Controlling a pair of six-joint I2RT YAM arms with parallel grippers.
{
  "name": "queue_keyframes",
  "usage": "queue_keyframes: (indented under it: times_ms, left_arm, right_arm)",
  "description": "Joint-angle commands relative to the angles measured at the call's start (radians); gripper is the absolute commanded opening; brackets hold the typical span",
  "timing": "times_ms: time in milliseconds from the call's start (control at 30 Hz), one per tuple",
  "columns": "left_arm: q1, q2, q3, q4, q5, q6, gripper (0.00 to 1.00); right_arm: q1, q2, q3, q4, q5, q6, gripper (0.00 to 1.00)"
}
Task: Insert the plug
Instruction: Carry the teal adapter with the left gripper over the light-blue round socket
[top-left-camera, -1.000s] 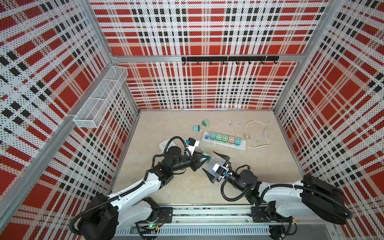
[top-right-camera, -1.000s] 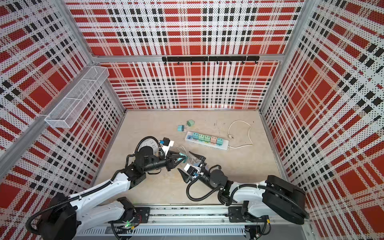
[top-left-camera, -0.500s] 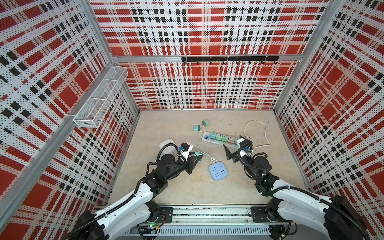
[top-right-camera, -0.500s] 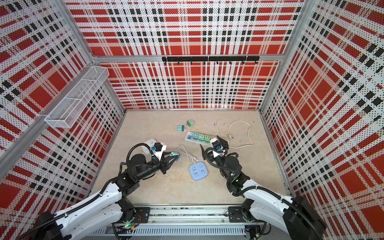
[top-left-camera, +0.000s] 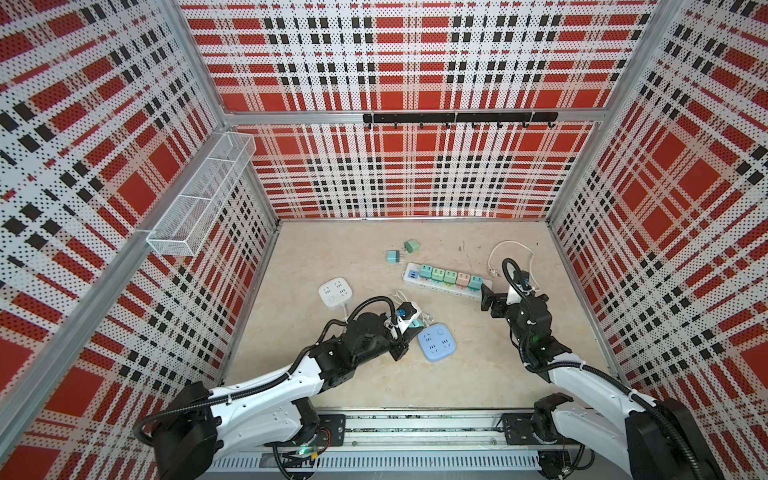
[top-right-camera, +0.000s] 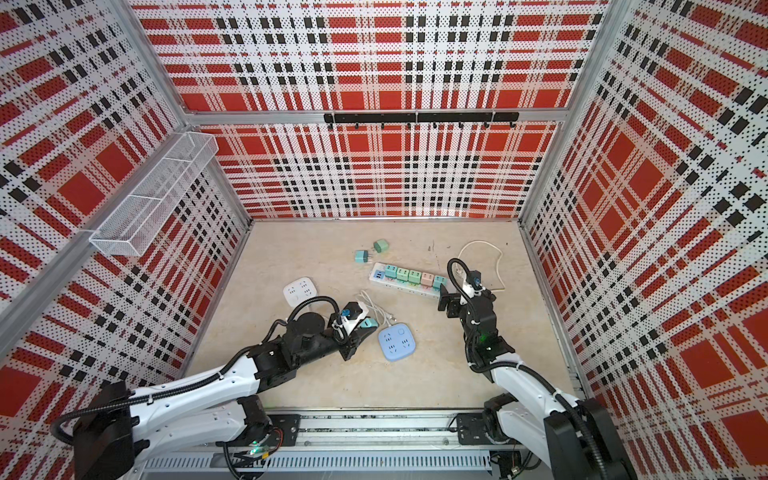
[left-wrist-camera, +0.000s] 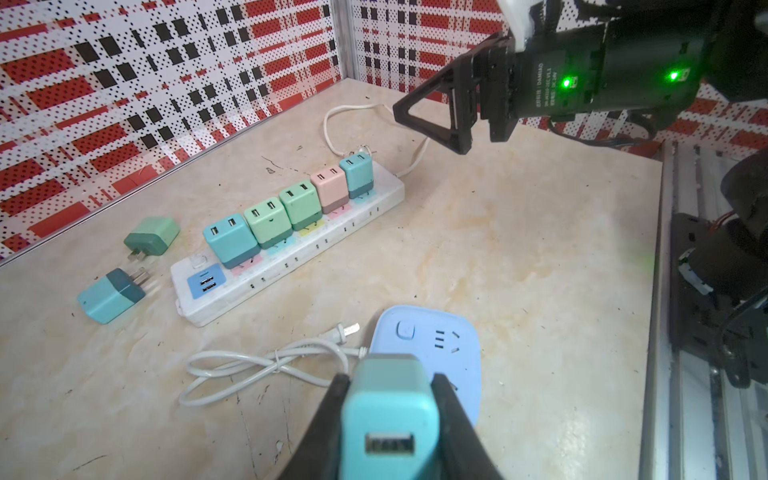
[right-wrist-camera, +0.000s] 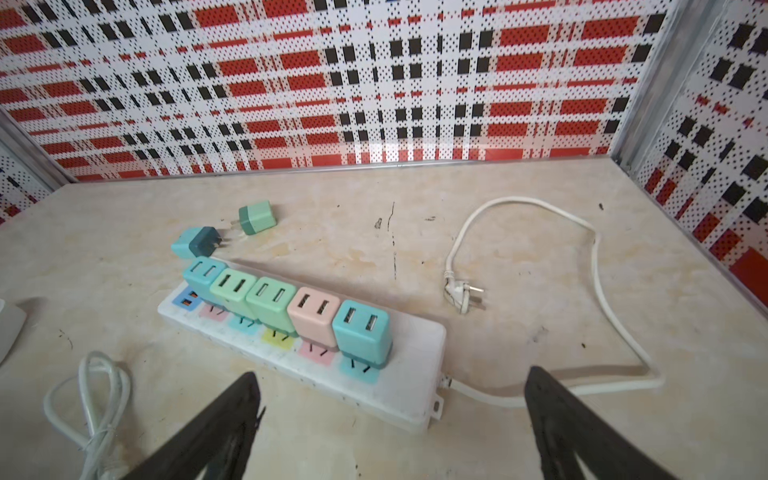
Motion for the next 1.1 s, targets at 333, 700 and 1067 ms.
queue_keyframes:
  times_ms: [333, 700, 1067]
  left_arm:
    - [-0.088, 0.253, 0.187, -0.107, 0.001, 0.088, 0.0]
    - [-0.099, 0.434, 0.325, -0.222, 0.024, 0.099, 0.0]
    - [-0.107, 0.546, 0.417, -0.299, -0.01, 0.116, 0.0]
  right_arm:
    - [-0.007, -0.022, -0.076, 0.144, 0.023, 0.044, 1.0]
    - [-0.007, 0.015, -0.053, 0.142, 0.019, 0.041, 1.0]
    - [-0.009, 0.036, -0.038, 0.132, 0.017, 0.039, 1.0]
